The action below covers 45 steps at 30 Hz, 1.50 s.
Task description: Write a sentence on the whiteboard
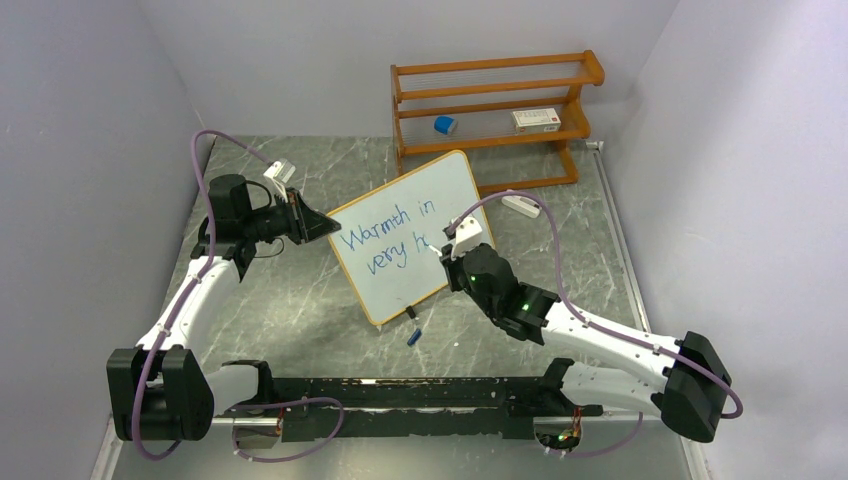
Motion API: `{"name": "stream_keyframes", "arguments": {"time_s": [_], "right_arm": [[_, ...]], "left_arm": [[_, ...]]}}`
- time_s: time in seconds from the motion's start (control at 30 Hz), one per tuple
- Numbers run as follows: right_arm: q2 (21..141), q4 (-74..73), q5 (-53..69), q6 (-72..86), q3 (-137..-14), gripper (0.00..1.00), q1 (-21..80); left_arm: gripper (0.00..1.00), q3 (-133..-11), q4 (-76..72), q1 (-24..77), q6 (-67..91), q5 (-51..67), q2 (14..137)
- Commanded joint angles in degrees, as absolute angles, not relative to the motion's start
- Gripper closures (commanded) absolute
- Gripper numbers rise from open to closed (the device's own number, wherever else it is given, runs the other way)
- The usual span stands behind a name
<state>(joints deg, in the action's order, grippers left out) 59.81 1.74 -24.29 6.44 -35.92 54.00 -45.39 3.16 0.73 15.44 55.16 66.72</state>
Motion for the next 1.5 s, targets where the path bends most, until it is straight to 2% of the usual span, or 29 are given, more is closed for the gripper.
{"name": "stream_keyframes", "arguments": {"time_s": [0.0,1.47], "right_arm": [[59.5,1.2,-26.7,6.5,-35.1,1.0,53.5],[62.1,10.4,-27.3,2.7,-37.3,1.0,53.0]], "left_arm": [[0.95,-45.3,6.4,0.1,12.5,49.8,67.9],[0.95,-45.3,6.4,0.1,12.5,49.9,67.9]]}}
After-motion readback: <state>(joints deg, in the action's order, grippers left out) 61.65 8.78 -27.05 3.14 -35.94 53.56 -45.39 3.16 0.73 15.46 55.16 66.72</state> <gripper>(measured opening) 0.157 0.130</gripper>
